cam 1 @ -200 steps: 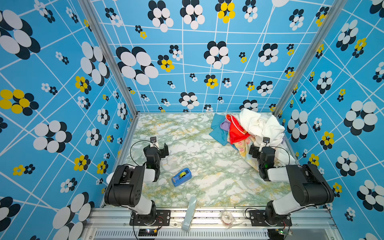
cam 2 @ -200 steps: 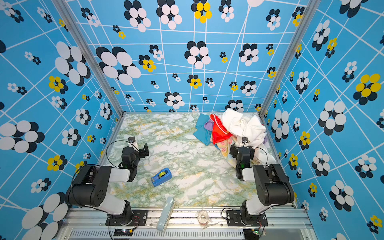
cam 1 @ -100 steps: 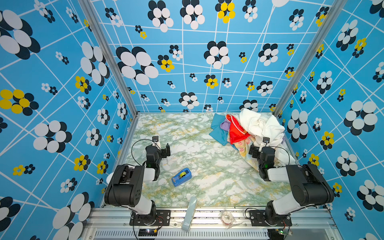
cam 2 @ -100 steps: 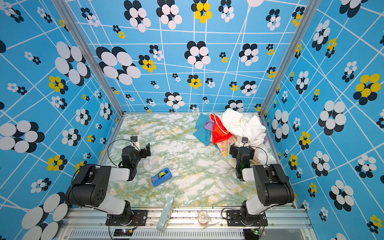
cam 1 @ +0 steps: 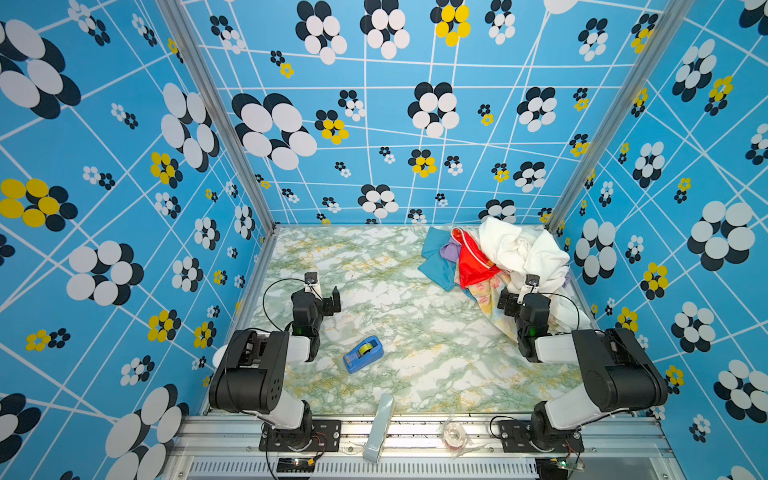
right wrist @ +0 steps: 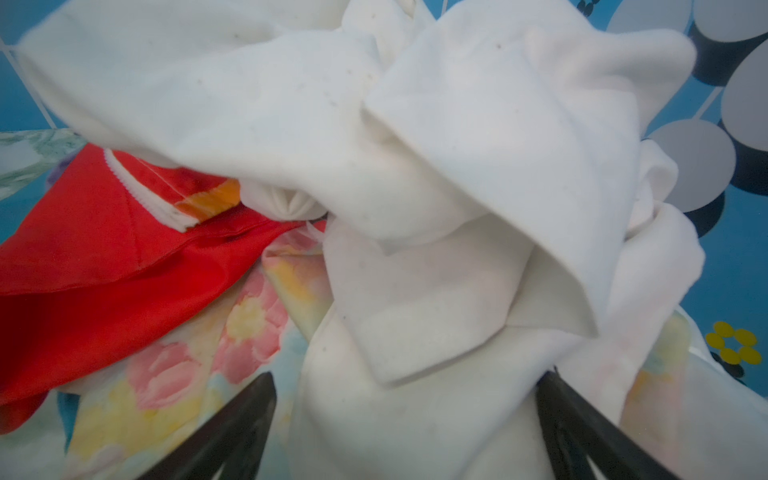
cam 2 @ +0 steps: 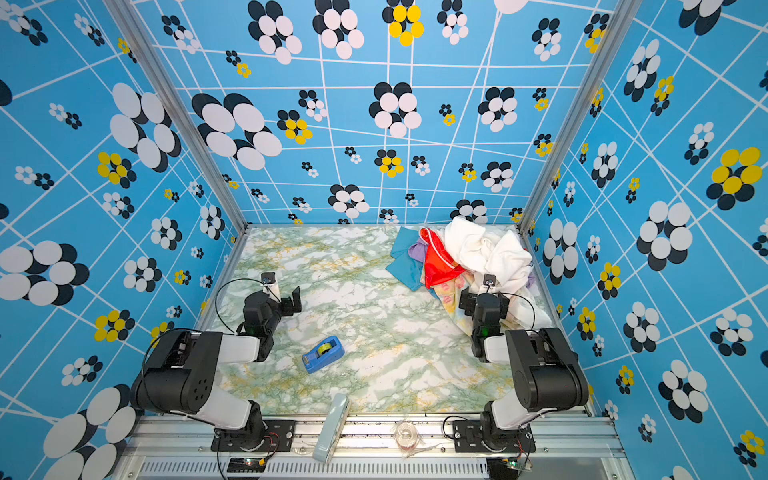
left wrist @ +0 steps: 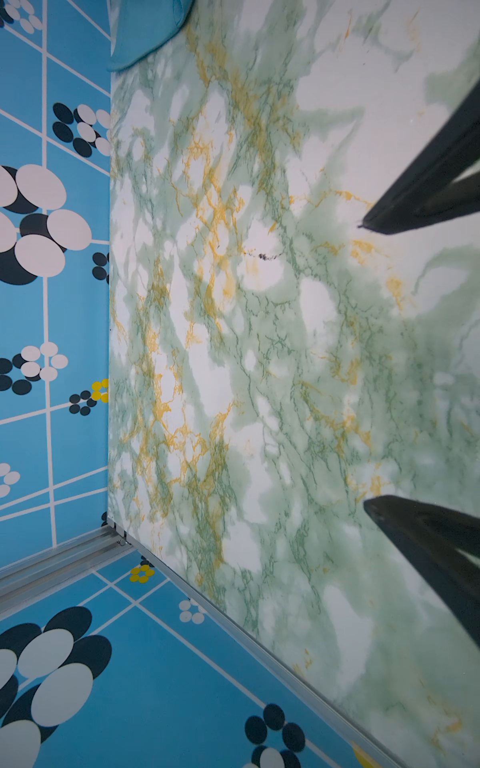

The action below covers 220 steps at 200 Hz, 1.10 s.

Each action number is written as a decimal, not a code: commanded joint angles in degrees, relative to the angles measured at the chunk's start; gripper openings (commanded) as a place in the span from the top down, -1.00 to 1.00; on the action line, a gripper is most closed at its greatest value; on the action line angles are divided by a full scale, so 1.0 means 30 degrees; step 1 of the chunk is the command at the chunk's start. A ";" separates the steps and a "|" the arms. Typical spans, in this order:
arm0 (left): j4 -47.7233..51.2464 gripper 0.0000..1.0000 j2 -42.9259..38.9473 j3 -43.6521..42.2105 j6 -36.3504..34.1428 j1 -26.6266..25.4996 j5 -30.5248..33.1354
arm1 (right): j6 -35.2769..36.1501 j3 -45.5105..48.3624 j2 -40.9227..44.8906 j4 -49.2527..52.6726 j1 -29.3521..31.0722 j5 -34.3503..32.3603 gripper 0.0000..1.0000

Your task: Pick out a specific cloth from the pile

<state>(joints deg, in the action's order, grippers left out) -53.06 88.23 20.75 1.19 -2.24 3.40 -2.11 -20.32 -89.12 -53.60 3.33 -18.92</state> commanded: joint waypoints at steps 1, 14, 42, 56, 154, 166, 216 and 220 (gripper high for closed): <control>0.0029 -0.98 0.0080 0.0324 -0.0290 0.0161 -0.0067 | -0.0073 -0.0296 0.0030 -0.0146 -0.0009 0.0212 -0.98; 0.0773 -0.99 -0.0664 0.0449 -0.0135 0.0175 0.0379 | -0.0027 -0.0314 0.0159 -0.0200 0.0024 0.0121 -0.96; 0.3981 -0.99 -0.3671 0.0872 -0.0173 0.0124 0.0275 | -0.0032 -0.0968 0.1938 0.2632 0.0053 -0.0254 -0.94; 0.5457 -0.98 -0.5295 0.1137 -0.0085 0.0076 -0.0100 | -0.0078 -0.1449 0.3246 0.4619 0.0061 -0.0403 -0.94; 1.9467 -0.99 -1.1213 0.6889 0.1087 -0.2276 -0.8672 | -0.1657 -0.7103 0.8935 2.1137 0.1857 -0.1684 -0.98; 1.9994 -0.98 -1.1266 0.7069 0.1263 -0.2652 -0.9116 | -0.1876 -0.7679 0.8965 2.2455 0.2095 -0.1797 -0.99; 2.0740 -0.99 -1.1028 0.7377 0.2068 -0.4497 -1.1287 | -0.2429 -0.9021 0.7886 2.5301 0.2811 -0.0848 -0.85; 2.0786 -0.98 -1.0986 0.7408 0.2042 -0.4627 -1.1298 | -0.2580 -0.9127 0.7784 2.5461 0.2844 -0.0673 -0.85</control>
<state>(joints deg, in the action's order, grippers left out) 6.02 54.92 40.71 6.09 -14.00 -25.50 -7.20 -45.47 -64.18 15.29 11.18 -23.09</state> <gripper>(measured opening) 0.992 0.935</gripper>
